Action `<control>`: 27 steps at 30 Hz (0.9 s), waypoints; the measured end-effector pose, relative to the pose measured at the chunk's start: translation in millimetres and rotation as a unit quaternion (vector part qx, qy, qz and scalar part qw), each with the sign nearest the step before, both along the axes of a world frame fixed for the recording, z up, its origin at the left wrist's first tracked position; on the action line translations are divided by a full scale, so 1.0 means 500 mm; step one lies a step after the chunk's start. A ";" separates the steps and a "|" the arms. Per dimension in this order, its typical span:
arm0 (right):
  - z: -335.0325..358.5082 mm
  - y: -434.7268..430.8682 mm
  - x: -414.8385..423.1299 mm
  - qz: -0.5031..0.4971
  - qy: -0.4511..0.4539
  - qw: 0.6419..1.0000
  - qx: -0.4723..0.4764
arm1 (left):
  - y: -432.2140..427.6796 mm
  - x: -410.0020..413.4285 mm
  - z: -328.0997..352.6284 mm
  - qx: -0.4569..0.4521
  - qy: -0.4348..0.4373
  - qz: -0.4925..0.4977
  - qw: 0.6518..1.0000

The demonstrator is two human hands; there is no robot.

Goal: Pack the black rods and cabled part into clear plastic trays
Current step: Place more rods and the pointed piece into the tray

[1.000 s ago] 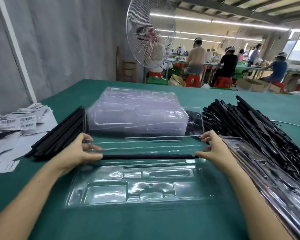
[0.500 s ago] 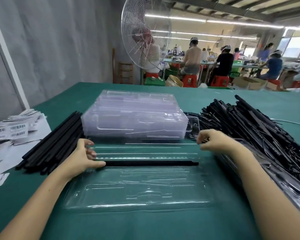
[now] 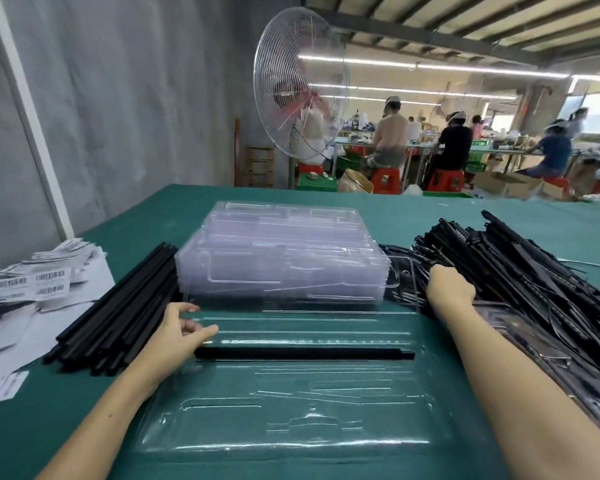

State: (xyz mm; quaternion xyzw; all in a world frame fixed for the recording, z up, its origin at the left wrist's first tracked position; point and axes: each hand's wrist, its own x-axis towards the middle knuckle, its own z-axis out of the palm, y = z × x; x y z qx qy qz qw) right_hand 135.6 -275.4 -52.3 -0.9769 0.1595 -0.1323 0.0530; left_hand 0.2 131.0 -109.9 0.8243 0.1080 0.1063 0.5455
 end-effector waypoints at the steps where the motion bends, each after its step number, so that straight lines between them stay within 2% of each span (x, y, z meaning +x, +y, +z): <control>1: 0.001 -0.001 0.002 -0.008 -0.004 1.000 -0.002 | -0.002 0.004 -0.001 -0.006 -0.017 0.019 1.000; 6: -0.001 -0.014 0.004 -0.003 0.038 0.994 0.104 | -0.002 0.011 -0.012 -0.023 -0.054 0.051 0.997; 10: 0.001 -0.020 0.008 -0.004 0.055 0.989 0.136 | 0.000 0.011 -0.019 -0.019 -0.054 0.055 0.997; 17: -0.003 -0.015 0.011 -0.023 0.006 0.983 0.181 | 0.006 0.014 -0.025 -0.022 -0.065 0.063 0.996; 19: 0.001 -0.012 0.010 -0.036 -0.040 0.974 0.221 | 0.006 0.015 -0.026 -0.022 -0.066 0.062 0.996; 21: 0.014 -0.009 0.007 -0.057 -0.140 0.942 0.300 | 0.007 0.016 -0.026 -0.020 -0.067 0.060 0.996; 24: 0.045 0.000 -0.013 -0.030 -0.288 0.866 0.408 | 0.006 0.015 -0.024 -0.017 -0.070 0.058 0.996; 27: 0.067 0.013 -0.046 0.028 -0.308 0.831 0.462 | 0.005 0.016 -0.017 -0.014 -0.071 0.055 0.996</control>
